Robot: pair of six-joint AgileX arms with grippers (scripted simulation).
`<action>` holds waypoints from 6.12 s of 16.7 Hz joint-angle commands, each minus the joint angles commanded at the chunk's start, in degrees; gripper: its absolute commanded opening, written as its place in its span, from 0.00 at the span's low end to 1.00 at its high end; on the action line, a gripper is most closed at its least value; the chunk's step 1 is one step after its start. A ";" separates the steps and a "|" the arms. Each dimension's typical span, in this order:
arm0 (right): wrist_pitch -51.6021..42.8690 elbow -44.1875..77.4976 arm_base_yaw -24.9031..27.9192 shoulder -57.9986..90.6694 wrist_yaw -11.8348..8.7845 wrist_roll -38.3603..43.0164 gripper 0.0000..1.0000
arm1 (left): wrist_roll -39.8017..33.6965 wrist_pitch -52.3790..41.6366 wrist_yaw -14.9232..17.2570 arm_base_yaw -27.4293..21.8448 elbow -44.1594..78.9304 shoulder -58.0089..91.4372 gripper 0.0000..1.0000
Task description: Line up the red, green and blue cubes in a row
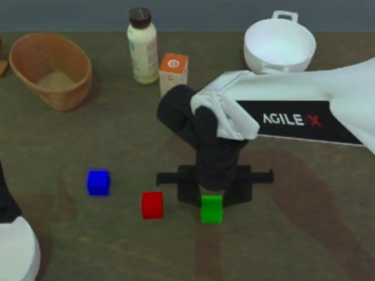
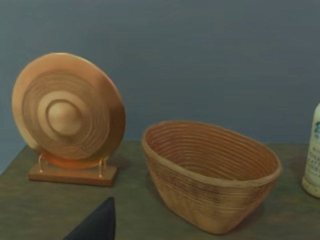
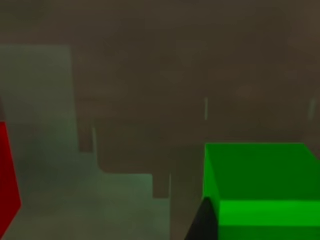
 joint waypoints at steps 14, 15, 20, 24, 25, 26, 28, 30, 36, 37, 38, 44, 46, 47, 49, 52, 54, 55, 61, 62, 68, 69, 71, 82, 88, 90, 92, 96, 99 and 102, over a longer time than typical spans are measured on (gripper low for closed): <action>-0.01 0.01 -0.14 -0.04 0.00 0.00 1.00 | 0.00 0.00 0.00 0.00 0.00 0.00 1.00; -0.20 0.18 -0.09 -0.08 0.00 -0.01 1.00 | 0.00 0.00 0.00 0.00 0.00 0.00 1.00; -8.72 5.51 0.31 -2.90 -0.02 0.10 1.00 | 0.00 0.00 0.00 0.00 0.00 0.00 1.00; -13.51 8.52 0.47 -5.03 -0.05 -0.03 1.00 | 0.00 0.00 0.00 0.00 0.00 0.00 1.00; -13.51 8.52 0.47 -5.03 -0.05 -0.03 1.00 | 0.00 0.00 0.00 0.00 0.00 0.00 1.00; -13.51 8.52 0.47 -5.03 -0.05 -0.03 1.00 | 0.00 0.00 0.00 0.00 0.00 0.00 1.00; -13.36 8.39 0.15 -4.82 -0.04 -0.02 1.00 | -0.01 -0.01 0.00 0.00 0.00 0.01 1.00; -12.47 7.01 -0.48 -6.55 0.56 -1.02 1.00 | -0.33 -0.93 0.07 -0.40 1.37 1.44 1.00; -3.41 -7.27 -7.58 -25.87 5.20 -9.69 1.00 | -3.54 -10.03 0.18 -3.72 14.67 17.74 1.00; -1.20 -10.92 -9.37 -31.00 6.01 -11.65 1.00 | -4.25 -12.14 0.16 -4.43 17.66 22.03 1.00; 1.13 -14.89 -11.28 -36.51 6.74 -13.69 1.00 | -5.04 -14.56 0.14 -5.25 21.02 27.06 1.00; 17.29 -44.06 -24.34 -73.30 8.79 -27.20 1.00 | -9.96 -30.31 -0.05 -10.53 41.87 61.01 1.00; 23.05 -54.29 -28.66 -85.47 8.41 -31.54 1.00 | -11.57 -35.50 -0.10 -12.30 48.57 71.46 1.00; 25.84 -59.02 -30.63 -91.09 8.00 -33.49 1.00 | -12.39 -38.07 -0.12 -13.19 51.93 76.44 1.00; 31.35 -67.59 -34.18 -101.11 6.80 -36.99 1.00 | -13.89 -42.66 -0.13 -14.80 58.08 85.24 1.00; 39.25 -77.96 -38.54 -112.60 4.27 -41.04 1.00 | -15.91 -48.54 -0.09 -16.93 66.42 96.95 1.00; 43.93 -83.11 -40.78 -118.36 2.42 -42.91 1.00 | -17.05 -51.66 -0.05 -18.11 71.18 103.63 1.00; 46.00 -85.12 -41.69 -120.79 1.55 -43.62 1.00 | -17.48 -52.82 -0.02 -18.56 73.04 106.14 1.00; 51.28 -89.63 -43.86 -127.47 -0.82 -45.05 1.00 | -18.60 -55.77 0.07 -19.75 77.98 112.21 1.00; 51.28 -89.63 -43.86 -127.47 -0.82 -45.05 1.00 | -18.60 -55.77 0.07 -19.75 77.98 112.21 1.00; 51.28 -89.63 -43.86 -127.47 -0.82 -45.05 1.00 | -18.46 -51.75 0.08 -19.66 76.10 114.43 1.00; 51.28 -89.63 -43.86 -127.47 -0.82 -45.05 1.00 | -18.45 -49.64 0.09 -19.66 75.11 115.46 1.00; 51.28 -89.63 -43.86 -127.47 -0.82 -45.05 1.00 | -18.44 -45.00 0.11 -19.65 72.89 117.68 1.00; 51.28 -89.63 -43.86 -127.47 -0.82 -45.05 1.00 | -18.40 -39.48 0.13 -19.67 70.04 120.55 0.70; 51.28 -89.63 -43.86 -127.47 -0.82 -45.05 1.00 | -18.40 -39.48 0.13 -19.67 70.04 120.55 0.25; 51.28 -89.63 -43.86 -127.47 -0.82 -45.05 1.00 | -18.40 -39.48 0.13 -19.67 70.04 120.55 0.10; 51.28 -89.63 -43.86 -127.47 -0.82 -45.05 1.00 | -18.40 -39.48 0.13 -19.67 70.04 120.55 0.00; 51.28 -89.63 -43.86 -127.47 -0.82 -45.05 1.00 | -18.40 -39.48 0.13 -19.67 70.04 120.55 0.00; 51.28 -89.63 -43.86 -127.47 -0.82 -45.05 1.00 | -18.40 -39.48 0.13 -19.67 70.04 120.55 0.00; 51.28 -89.63 -43.86 -127.47 -0.82 -45.05 1.00 | -18.10 -41.13 -0.25 -19.56 71.07 118.77 0.00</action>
